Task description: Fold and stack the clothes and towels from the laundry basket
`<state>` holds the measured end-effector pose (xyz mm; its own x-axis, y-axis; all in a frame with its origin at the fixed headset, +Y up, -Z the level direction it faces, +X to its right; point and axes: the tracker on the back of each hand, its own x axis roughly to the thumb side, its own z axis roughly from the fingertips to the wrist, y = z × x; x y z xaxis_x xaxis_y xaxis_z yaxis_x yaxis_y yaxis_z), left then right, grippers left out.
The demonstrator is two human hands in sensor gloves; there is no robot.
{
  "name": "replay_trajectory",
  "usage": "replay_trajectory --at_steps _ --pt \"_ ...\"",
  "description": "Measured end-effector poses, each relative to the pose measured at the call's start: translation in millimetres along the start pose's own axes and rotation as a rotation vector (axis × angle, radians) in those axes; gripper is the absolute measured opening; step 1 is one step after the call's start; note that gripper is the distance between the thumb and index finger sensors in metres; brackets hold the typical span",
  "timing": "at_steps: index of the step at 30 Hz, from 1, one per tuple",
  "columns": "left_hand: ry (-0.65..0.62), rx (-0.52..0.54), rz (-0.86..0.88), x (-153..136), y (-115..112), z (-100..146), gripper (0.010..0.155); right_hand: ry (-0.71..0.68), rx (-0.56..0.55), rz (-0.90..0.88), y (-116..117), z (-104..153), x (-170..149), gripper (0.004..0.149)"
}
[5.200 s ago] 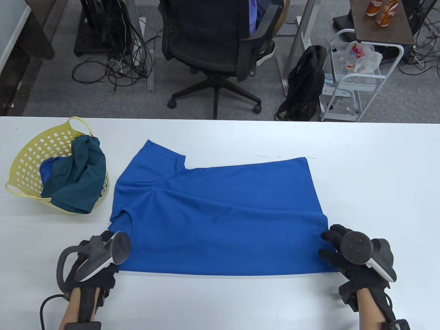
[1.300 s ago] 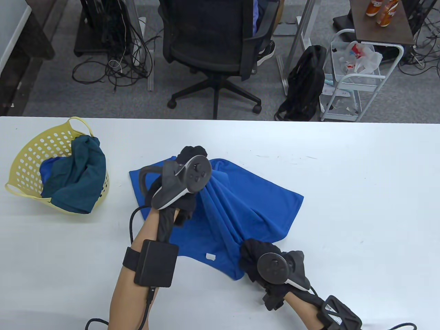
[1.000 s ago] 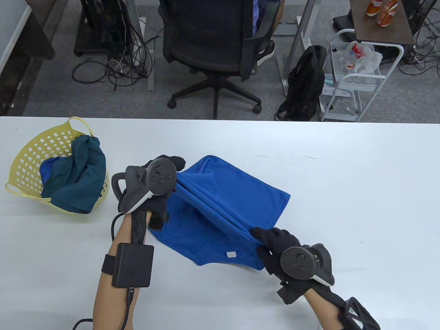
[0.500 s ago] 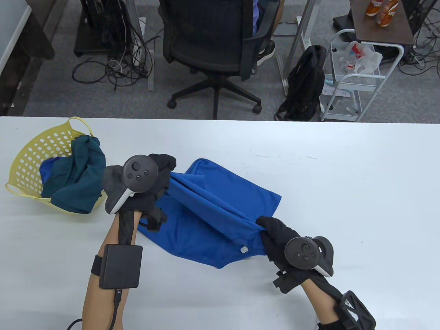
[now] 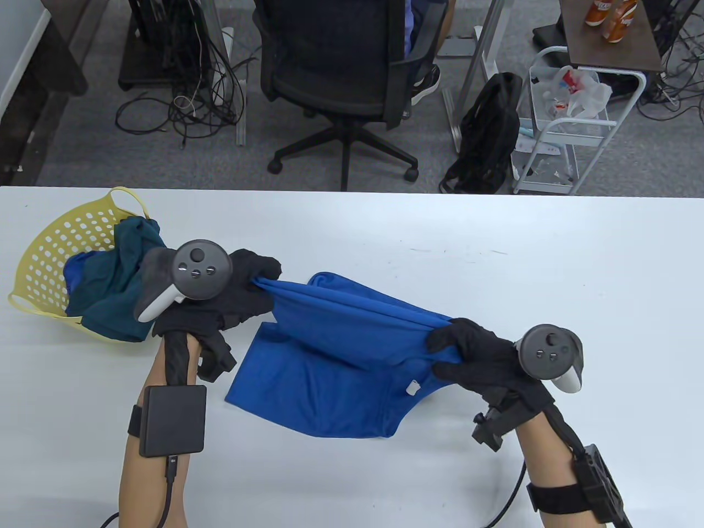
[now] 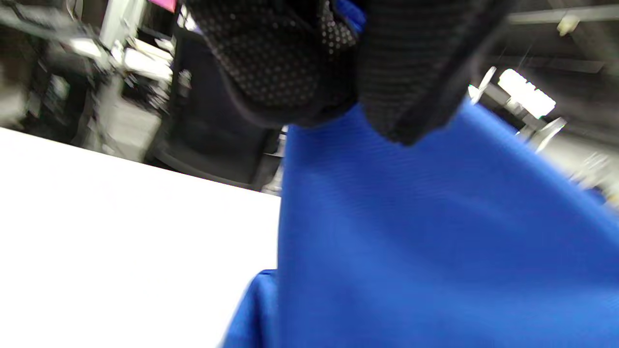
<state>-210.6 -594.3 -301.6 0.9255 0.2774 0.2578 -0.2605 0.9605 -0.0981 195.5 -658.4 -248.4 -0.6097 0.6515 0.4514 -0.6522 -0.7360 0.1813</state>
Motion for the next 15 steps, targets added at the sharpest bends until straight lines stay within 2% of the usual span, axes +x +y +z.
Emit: replay_trajectory --at_steps 2,4,5,6,7,8,10,12,15 --pt "0.074 0.067 -0.171 3 -9 -12 0.051 0.049 -0.067 0.109 -1 -16 1 0.05" --pt "0.16 0.204 -0.296 4 -6 -25 0.049 0.137 -0.189 0.186 -14 -42 8 0.061" --pt "0.205 0.334 -0.318 8 4 -29 0.049 0.156 -0.263 0.248 -23 -50 15 0.06" --pt "0.224 0.419 -0.316 12 13 -30 0.049 0.153 -0.373 0.322 -32 -55 25 0.055" --pt "0.236 0.496 -0.315 18 26 -30 0.05 0.11 -0.505 0.421 -45 -62 41 0.051" --pt "0.242 0.598 -0.337 27 41 -27 0.05 0.078 -0.574 0.522 -58 -66 59 0.052" --pt "0.205 0.783 -0.451 45 76 -11 0.05 -0.016 -0.722 0.643 -80 -61 91 0.054" --pt "0.144 0.887 -0.478 53 97 9 0.051 -0.103 -0.777 0.621 -96 -49 106 0.061" --pt "0.022 0.905 -0.49 55 103 45 0.05 -0.175 -0.766 0.504 -105 -24 107 0.062"
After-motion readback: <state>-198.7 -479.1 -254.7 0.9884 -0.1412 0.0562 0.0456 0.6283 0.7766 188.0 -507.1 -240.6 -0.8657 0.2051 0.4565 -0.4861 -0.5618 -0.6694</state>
